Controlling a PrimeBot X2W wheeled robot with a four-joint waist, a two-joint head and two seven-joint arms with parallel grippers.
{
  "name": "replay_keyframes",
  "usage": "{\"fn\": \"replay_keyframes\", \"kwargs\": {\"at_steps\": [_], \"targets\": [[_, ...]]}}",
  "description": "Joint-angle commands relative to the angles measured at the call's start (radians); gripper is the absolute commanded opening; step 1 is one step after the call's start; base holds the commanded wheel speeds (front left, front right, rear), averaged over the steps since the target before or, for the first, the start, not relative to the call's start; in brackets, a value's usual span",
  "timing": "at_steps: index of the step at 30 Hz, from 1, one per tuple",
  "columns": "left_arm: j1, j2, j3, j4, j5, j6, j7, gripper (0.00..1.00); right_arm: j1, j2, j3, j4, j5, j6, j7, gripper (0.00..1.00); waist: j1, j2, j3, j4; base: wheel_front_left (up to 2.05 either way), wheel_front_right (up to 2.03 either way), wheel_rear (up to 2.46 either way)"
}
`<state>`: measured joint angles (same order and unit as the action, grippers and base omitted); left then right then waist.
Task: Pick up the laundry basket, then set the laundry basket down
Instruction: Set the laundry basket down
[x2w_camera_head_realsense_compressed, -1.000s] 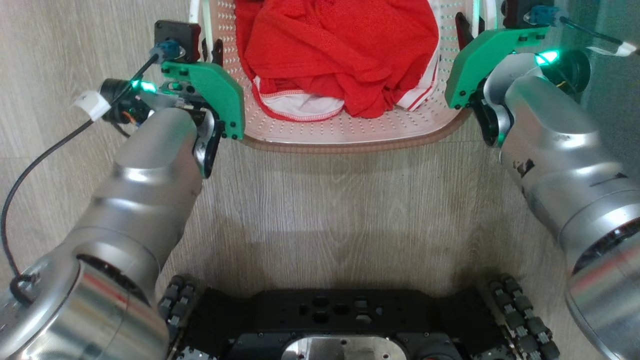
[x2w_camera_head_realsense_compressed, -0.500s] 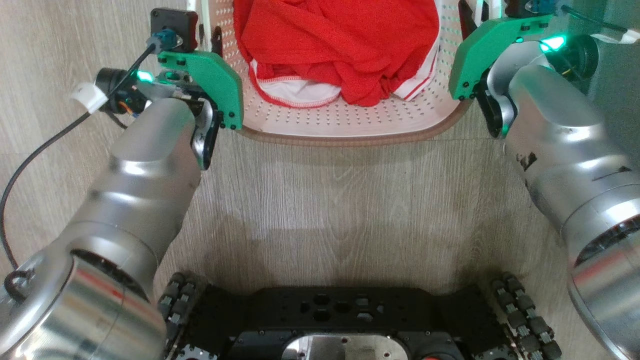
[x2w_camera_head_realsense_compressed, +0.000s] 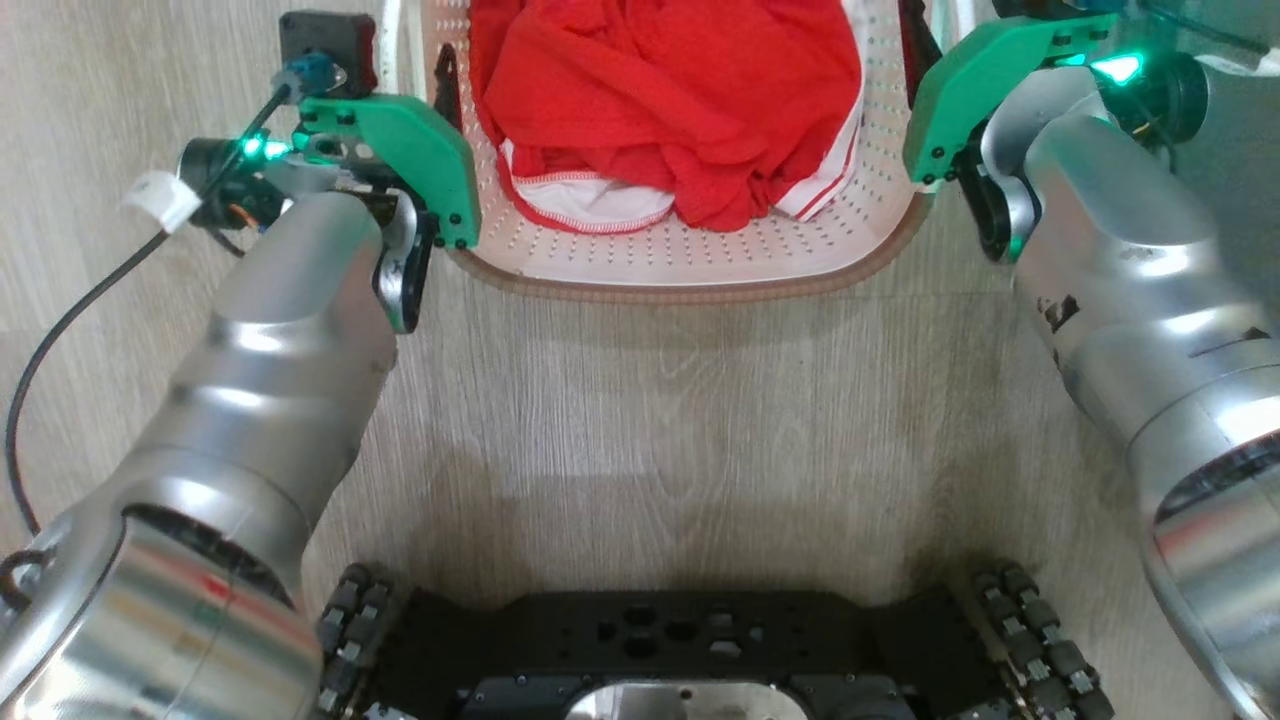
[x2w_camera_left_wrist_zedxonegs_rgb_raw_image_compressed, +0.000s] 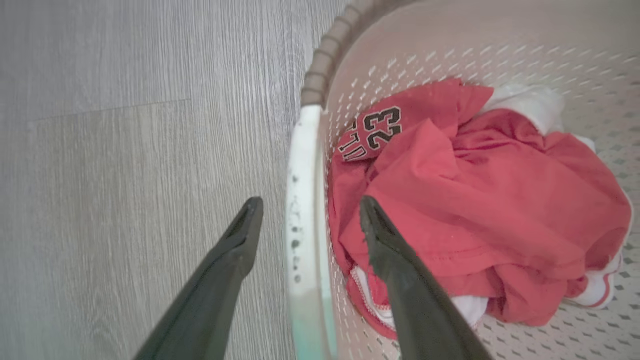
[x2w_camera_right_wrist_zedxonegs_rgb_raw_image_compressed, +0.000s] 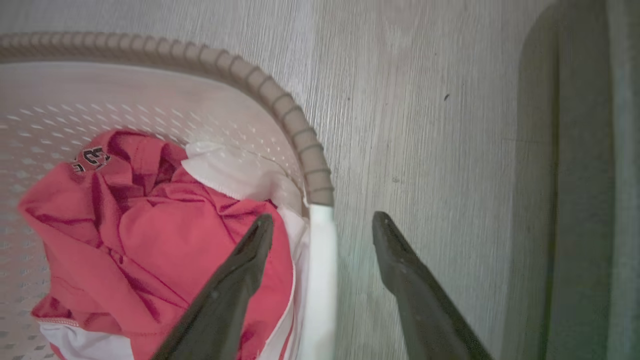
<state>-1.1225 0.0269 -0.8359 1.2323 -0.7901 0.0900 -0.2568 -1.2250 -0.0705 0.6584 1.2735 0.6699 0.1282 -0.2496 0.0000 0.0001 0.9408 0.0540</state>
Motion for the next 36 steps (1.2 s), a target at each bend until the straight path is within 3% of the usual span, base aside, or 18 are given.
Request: {"fn": "replay_keyframes", "kwargs": {"at_steps": [1,8,21,36], "targets": [[0.036,0.041,0.028,-0.025,0.011,0.01,-0.005,1.0,0.042,0.02,-0.012,-0.021,-0.021,0.003,-0.012,1.0,0.0,-0.0001,-0.023,-0.005,0.0,0.0,0.0],[0.108,0.069,0.101,-0.13,0.058,0.03,-0.005,1.0,0.098,0.02,-0.116,-0.089,-0.114,0.003,-0.012,1.0,0.0,-0.0001,-0.121,-0.018,0.0,0.0,0.0],[0.382,0.098,0.333,-0.46,0.27,0.048,-0.005,1.0,0.355,0.02,-0.397,-0.391,-0.371,0.003,-0.012,1.0,0.0,-0.0001,-0.369,-0.028,0.0,0.0,0.0],[0.767,0.053,0.561,-0.793,0.48,-0.015,-0.005,1.0,0.729,0.02,-0.461,-0.757,-0.421,0.003,-0.012,1.0,0.0,-0.0001,-0.651,-0.024,0.0,0.0,0.0]]}}
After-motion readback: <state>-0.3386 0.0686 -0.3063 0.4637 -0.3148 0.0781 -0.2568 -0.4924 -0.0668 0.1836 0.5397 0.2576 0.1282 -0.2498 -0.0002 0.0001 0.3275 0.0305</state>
